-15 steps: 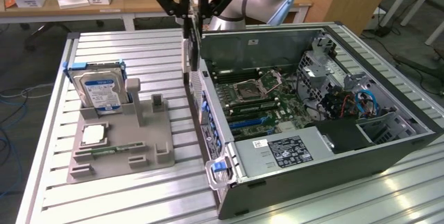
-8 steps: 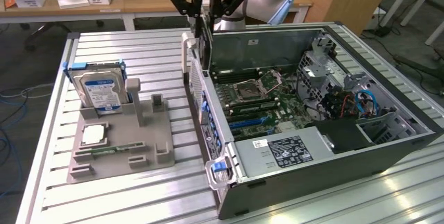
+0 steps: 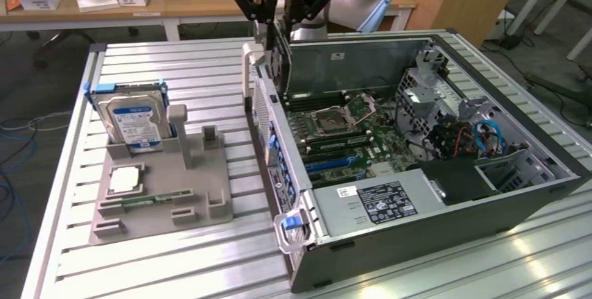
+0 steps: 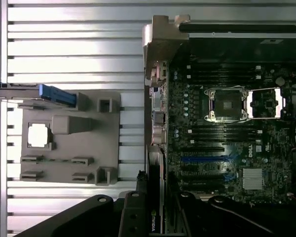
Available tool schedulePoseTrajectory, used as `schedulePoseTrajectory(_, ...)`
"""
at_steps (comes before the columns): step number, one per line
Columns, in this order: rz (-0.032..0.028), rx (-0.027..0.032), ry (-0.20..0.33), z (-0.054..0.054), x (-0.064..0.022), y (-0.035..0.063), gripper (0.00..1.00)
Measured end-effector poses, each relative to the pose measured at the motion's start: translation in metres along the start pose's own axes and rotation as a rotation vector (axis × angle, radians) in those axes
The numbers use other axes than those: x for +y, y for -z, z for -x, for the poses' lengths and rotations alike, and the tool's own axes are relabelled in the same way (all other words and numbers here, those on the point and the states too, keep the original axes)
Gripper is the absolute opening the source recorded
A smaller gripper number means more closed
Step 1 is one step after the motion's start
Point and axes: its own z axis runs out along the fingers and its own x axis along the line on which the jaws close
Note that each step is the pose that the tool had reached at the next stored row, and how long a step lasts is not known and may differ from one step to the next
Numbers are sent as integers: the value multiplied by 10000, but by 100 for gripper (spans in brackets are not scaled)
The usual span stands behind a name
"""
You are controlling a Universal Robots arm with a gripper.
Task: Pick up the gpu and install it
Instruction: 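Pick up the gpu and move the gpu toward the slot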
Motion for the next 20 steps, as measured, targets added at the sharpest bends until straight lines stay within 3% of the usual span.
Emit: schedulePoseTrajectory(20,-3,33,212,805,12,5,27)
